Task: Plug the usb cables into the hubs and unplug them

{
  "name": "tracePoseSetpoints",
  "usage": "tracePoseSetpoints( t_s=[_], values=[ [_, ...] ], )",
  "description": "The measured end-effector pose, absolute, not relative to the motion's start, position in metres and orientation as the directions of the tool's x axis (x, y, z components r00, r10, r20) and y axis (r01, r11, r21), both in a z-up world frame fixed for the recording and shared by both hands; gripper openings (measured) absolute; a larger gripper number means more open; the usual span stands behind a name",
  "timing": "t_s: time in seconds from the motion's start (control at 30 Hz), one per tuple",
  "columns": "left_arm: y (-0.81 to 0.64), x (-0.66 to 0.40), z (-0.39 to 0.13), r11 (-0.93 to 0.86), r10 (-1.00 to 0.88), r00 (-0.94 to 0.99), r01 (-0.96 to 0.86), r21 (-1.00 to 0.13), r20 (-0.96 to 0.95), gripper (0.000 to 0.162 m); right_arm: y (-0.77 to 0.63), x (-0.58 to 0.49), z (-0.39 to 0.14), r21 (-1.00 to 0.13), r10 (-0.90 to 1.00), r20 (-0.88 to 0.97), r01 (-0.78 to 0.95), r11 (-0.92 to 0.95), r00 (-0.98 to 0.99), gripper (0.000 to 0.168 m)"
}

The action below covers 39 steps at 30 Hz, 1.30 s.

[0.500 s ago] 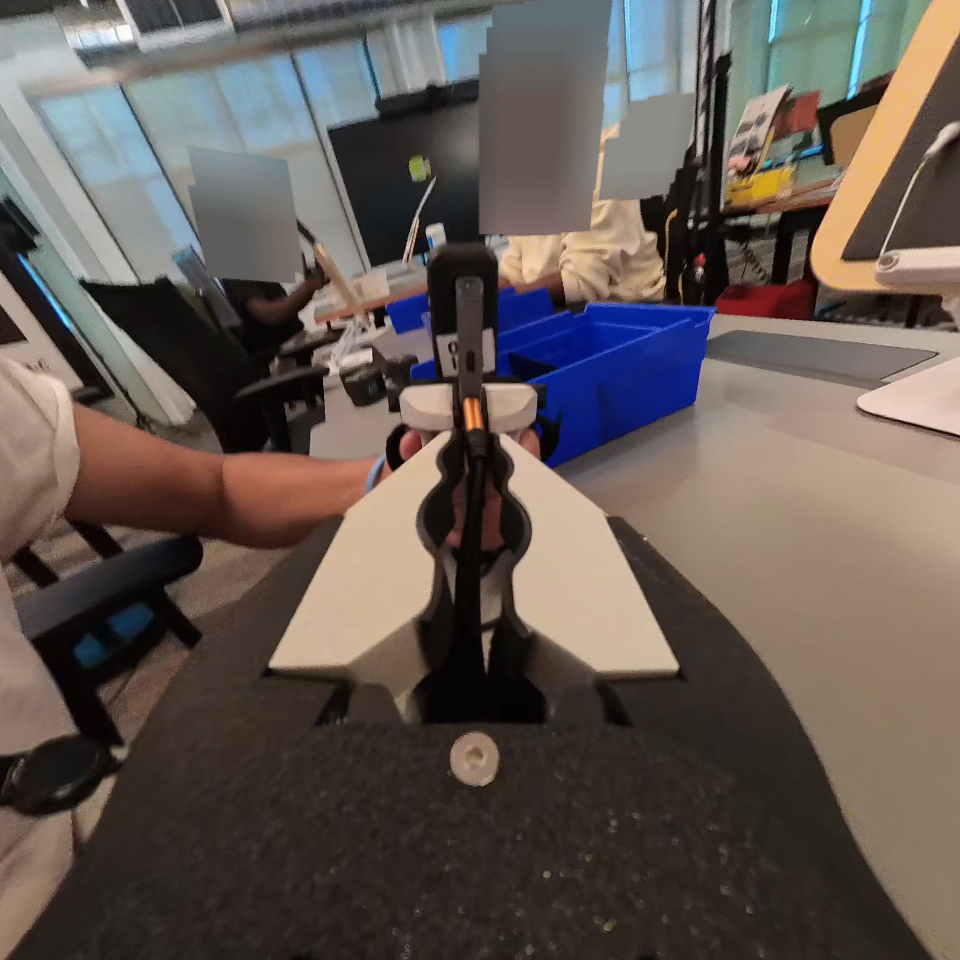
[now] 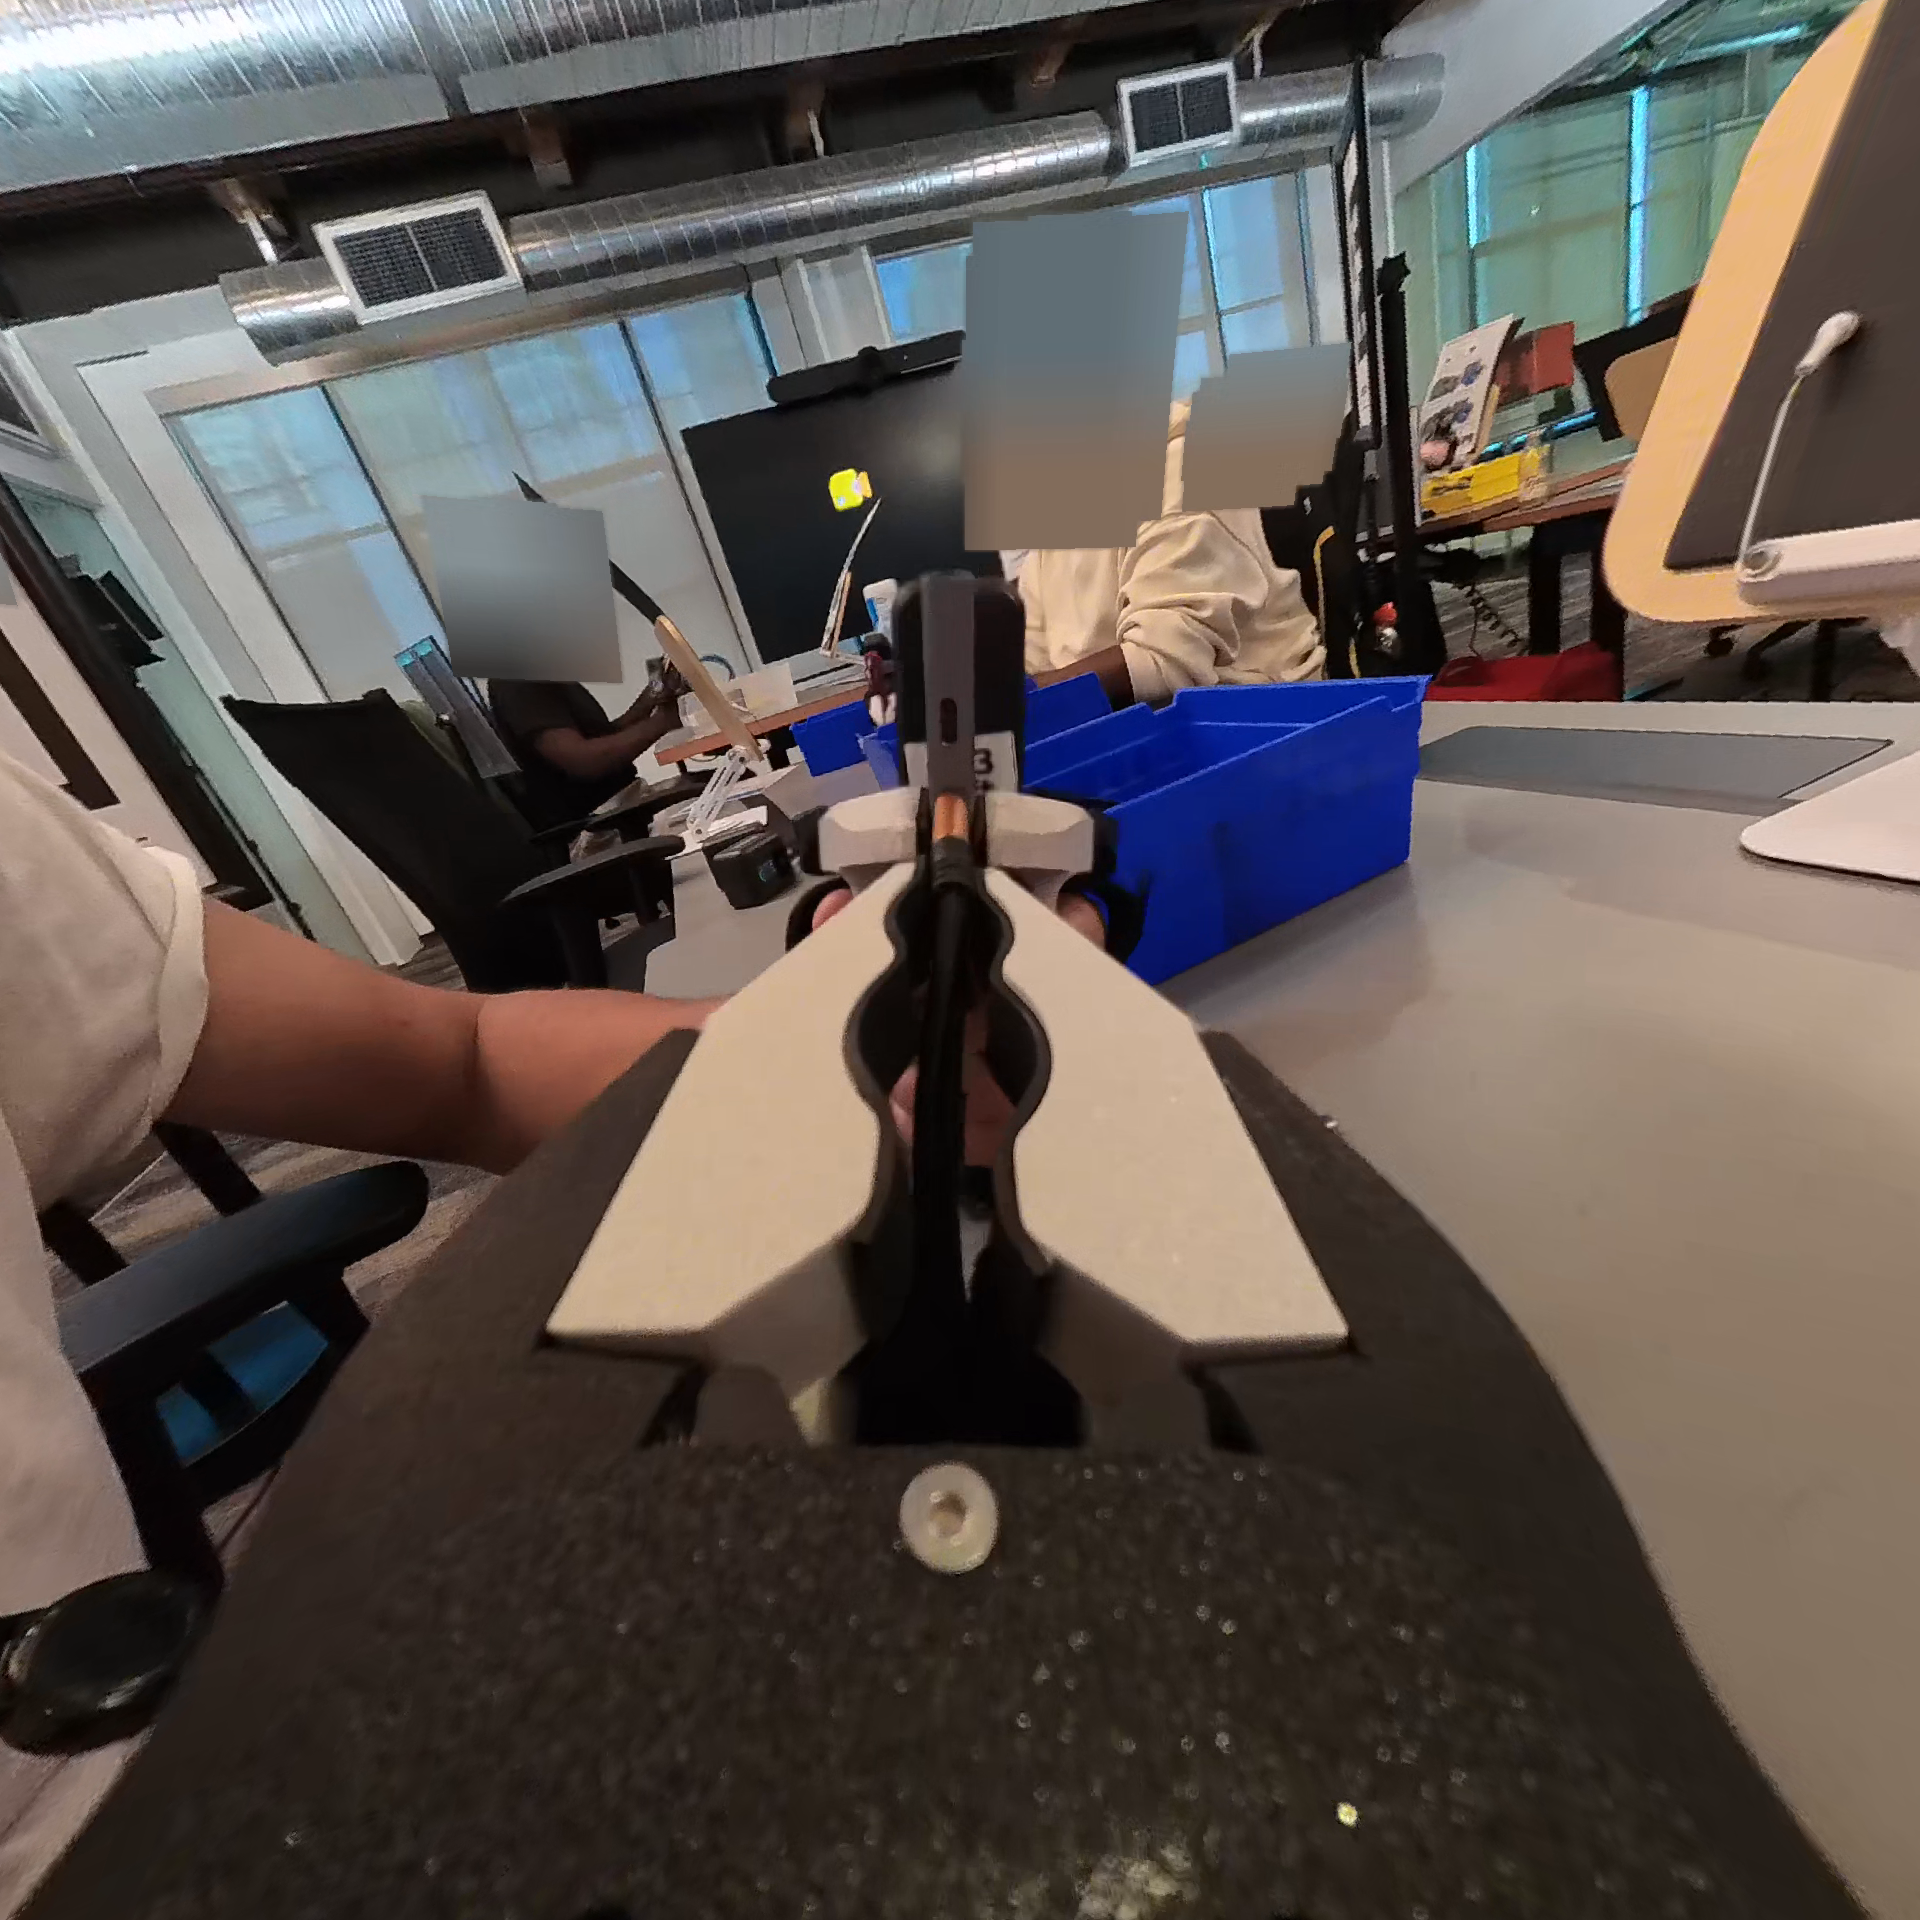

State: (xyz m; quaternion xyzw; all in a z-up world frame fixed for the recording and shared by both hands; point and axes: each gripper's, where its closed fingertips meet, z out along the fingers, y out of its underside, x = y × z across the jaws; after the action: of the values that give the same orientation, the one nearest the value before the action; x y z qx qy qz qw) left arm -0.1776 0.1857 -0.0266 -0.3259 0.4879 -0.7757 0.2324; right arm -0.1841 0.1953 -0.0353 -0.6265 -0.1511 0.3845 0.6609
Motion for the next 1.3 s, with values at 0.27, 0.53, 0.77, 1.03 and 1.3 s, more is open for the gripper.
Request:
tracePoseSetpoints(
  t_s=[0.27, 0.53, 0.77, 1.03, 1.3],
  values=[
    [0.188, -0.174, -0.047, -0.219, -0.763, -0.621, -0.014, -0.976, 0.180, 0.009, 0.194, -0.176, -0.049, -0.964, 0.693, -0.262, -0.209, -0.162, 0.672, 0.003],
    [0.186, -0.172, -0.046, -0.324, -0.710, -0.653, -0.030, -0.946, 0.263, 0.009, 0.194, -0.174, -0.038, -0.961, 0.694, -0.258, -0.249, -0.117, 0.672, 0.005],
    [0.179, -0.179, -0.037, -0.350, -0.681, -0.688, 0.005, -0.937, 0.251, 0.009, 0.185, -0.178, -0.030, -0.969, 0.715, -0.217, -0.236, -0.075, 0.664, 0.004],
    [0.176, -0.178, -0.039, -0.331, -0.685, -0.690, 0.008, -0.944, 0.234, 0.009, 0.181, -0.176, -0.034, -0.966, 0.717, -0.226, -0.246, -0.079, 0.659, 0.004],
    [0.178, -0.167, -0.064, -0.161, -0.771, -0.614, -0.071, -0.984, 0.170, 0.010, 0.182, -0.164, -0.062, -0.979, 0.694, -0.070, 0.084, -0.186, 0.716, 0.004]
  ],
)
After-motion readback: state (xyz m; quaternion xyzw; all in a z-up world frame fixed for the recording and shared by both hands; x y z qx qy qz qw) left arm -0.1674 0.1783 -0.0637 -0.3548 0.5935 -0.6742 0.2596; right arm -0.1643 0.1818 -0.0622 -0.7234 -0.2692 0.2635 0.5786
